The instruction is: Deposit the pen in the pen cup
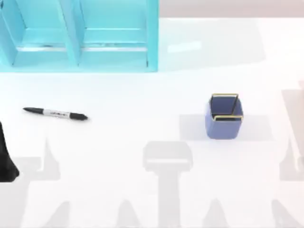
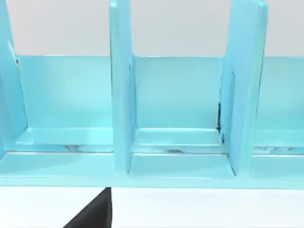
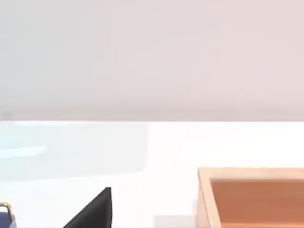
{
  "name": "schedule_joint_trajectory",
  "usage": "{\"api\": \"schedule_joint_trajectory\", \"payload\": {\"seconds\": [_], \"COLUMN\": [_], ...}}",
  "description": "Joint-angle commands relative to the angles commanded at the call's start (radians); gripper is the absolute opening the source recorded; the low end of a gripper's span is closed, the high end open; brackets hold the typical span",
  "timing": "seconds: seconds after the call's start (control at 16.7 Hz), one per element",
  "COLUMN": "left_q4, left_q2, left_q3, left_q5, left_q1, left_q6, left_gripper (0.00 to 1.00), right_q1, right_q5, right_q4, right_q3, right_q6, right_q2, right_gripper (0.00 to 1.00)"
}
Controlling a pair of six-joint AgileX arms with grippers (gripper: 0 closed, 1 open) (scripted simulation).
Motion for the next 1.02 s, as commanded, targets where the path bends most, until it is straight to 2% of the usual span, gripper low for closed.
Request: {"api": "schedule_joint_trajectory", "payload": {"seconds": [0.24, 0.42, 0.66, 1.02], "left_q4": [0.018, 0.080, 0.212, 0.457], "left_q2": [0.033, 0.161, 0.466, 1.039], "left_q3": [0.008, 0.035, 0.096, 0.221], "left_q5": [0.002, 0.009, 0.022, 0.046], "left_q1": [-0.004, -0.017, -0.042, -0.087], "left_q6": [-0.032, -0.158, -0.449, -0.985], "left_gripper": [1.00, 1.00, 1.00, 1.00], "right_q1": [0.000, 0.000, 0.000, 0.000], "right_q5": [0.000, 0.000, 0.000, 0.000], "right_q4": [0.000, 0.000, 0.000, 0.000], "right_q3": [0.000, 0.000, 0.000, 0.000], "right_q6": [0.000, 0.000, 0.000, 0.000], "right_q2": [0.000, 0.000, 0.000, 0.000], "right_gripper": [1.00, 1.00, 1.00, 1.00]}}
